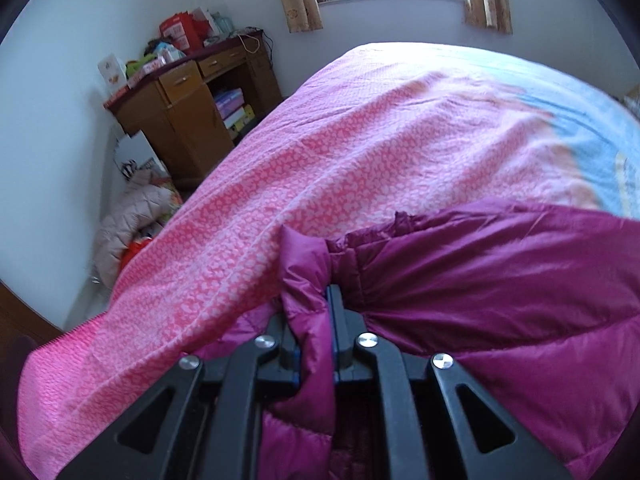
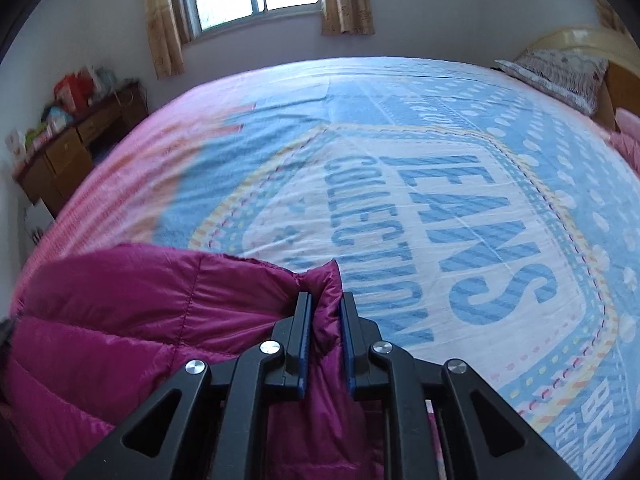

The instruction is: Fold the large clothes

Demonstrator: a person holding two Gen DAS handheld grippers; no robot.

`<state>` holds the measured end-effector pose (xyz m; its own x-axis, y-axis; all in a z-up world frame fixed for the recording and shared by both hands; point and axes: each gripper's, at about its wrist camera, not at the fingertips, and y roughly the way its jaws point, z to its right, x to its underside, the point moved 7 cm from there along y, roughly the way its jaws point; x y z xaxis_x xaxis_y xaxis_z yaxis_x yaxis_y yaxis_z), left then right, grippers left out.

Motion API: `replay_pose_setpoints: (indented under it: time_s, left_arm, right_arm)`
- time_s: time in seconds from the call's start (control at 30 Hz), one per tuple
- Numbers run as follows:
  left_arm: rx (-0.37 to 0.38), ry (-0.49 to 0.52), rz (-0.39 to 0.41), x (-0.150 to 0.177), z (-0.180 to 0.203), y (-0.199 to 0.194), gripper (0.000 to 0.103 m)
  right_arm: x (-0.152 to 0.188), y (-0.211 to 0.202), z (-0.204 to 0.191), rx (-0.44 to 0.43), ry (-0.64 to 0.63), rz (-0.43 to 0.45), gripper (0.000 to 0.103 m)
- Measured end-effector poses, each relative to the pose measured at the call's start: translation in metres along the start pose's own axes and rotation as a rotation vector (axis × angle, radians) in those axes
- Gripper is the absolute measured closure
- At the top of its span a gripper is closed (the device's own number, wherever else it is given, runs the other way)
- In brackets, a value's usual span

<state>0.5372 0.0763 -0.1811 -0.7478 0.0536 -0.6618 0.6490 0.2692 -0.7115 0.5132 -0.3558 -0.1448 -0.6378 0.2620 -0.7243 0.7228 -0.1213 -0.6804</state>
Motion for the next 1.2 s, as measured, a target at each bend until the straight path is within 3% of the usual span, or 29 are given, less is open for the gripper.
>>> replay_pose_setpoints:
  time_s: [0.13, 0.2, 0.3, 0.37, 0.4, 0.6, 0.8, 1.0, 1.1, 1.2]
  left_arm:
    - [-0.022, 0.014, 0.002, 0.001, 0.000, 0.000, 0.091]
    - [-0.025, 0.015, 0.002, 0.001, 0.000, 0.000, 0.091]
    - [-0.030, 0.018, 0.003, 0.001, 0.000, 0.000, 0.091]
    - [-0.030, 0.015, 0.002, 0.001, 0.001, 0.000, 0.091]
    - [-0.030, 0.016, 0.002, 0.001, 0.001, 0.000, 0.091]
    - [-0.024, 0.009, 0.002, 0.002, 0.002, -0.001, 0.091]
    - [-0.011, 0.001, 0.001, 0.001, 0.003, -0.001, 0.091]
    - [0.131, -0.086, 0.007, -0.003, -0.010, -0.020, 0.090]
    - [0.208, -0.143, 0.087, -0.008, -0.011, -0.057, 0.089]
    - [0.296, -0.089, 0.157, -0.008, 0.022, -0.097, 0.073]
  right_arm:
    - [-0.021, -0.061, -0.003, 0.057, -0.043, 0.169, 0.089]
    - [-0.027, -0.082, -0.031, -0.025, -0.102, 0.180, 0.089]
    - [-0.022, -0.080, -0.084, -0.179, -0.158, 0.073, 0.089]
    - [-0.009, -0.063, -0.123, -0.296, -0.137, -0.047, 0.089]
    - [-0.003, -0.054, -0.135, -0.315, -0.126, -0.082, 0.089]
    - [0.033, 0.011, -0.169, -0.317, -0.141, -0.154, 0.089]
    - [0.044, 0.029, -0.167, -0.335, -0.102, -0.178, 0.089]
    - [0.046, 0.034, -0.157, -0.397, -0.021, -0.177, 0.095]
    - [0.047, 0.035, -0.156, -0.408, -0.009, -0.174, 0.096]
    - [0.049, 0.034, -0.154, -0.405, -0.012, -0.170, 0.096]
